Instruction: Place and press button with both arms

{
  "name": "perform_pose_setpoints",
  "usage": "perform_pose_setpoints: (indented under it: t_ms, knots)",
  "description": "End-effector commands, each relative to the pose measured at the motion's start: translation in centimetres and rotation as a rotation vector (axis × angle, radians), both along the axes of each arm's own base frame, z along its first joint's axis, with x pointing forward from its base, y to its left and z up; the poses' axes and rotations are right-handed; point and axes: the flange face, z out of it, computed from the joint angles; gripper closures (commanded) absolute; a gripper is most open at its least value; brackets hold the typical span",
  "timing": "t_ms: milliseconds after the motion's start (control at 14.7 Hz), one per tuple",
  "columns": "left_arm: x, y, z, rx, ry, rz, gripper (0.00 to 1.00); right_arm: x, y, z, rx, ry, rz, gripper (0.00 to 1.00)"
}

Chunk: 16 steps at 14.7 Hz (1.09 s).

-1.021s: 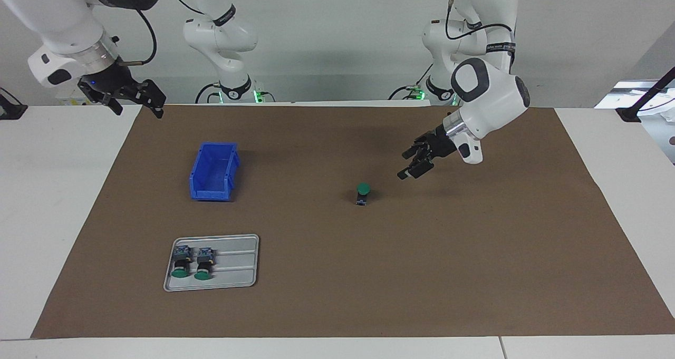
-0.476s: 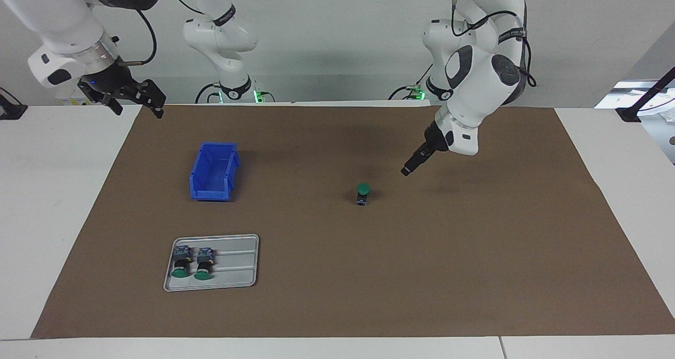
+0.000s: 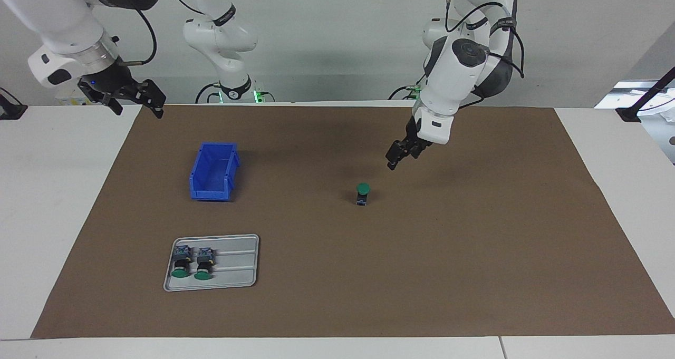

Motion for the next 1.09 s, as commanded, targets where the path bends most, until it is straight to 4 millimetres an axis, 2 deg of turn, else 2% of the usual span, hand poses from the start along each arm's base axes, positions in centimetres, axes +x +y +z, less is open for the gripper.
perform_pose_setpoints:
  t_ms: [0,136,204,408,612,680,816,1021]
  knots:
    - [2.4,-2.8,-0.4,0.088,0.039,-0.089,0.13,-0.7,0.0,0.1,0.003,-0.010,0.022,0.00]
    - [2.1,-3.9,-0.7,0.114,0.023,-0.130,0.19,-0.7,0.0,0.1,0.003,-0.010,0.022,0.00]
    - [2.2,-4.6,-1.7,0.126,0.024,-0.167,0.25,-0.7,0.0,0.1,0.003,-0.010,0.022,0.00]
    - [3.1,-6.9,-3.0,0.128,0.027,-0.199,0.54,-0.7,0.0,0.1,0.003,-0.010,0.022,0.00]
    - [2.5,-8.7,-4.2,0.132,0.030,-0.228,0.79,-0.7,0.0,0.1,0.003,-0.010,0.022,0.00]
    - [2.5,-9.2,-5.0,0.135,0.034,-0.232,0.83,-0.7,0.0,0.1,0.003,-0.010,0.022,0.00]
    - [1.7,-10.8,-6.2,0.161,0.008,-0.274,0.83,-0.7,0.0,0.1,0.003,-0.010,0.022,0.00]
    - [1.8,-10.9,-7.3,0.157,0.003,-0.274,0.84,-0.7,0.0,0.1,0.003,-0.010,0.022,0.00]
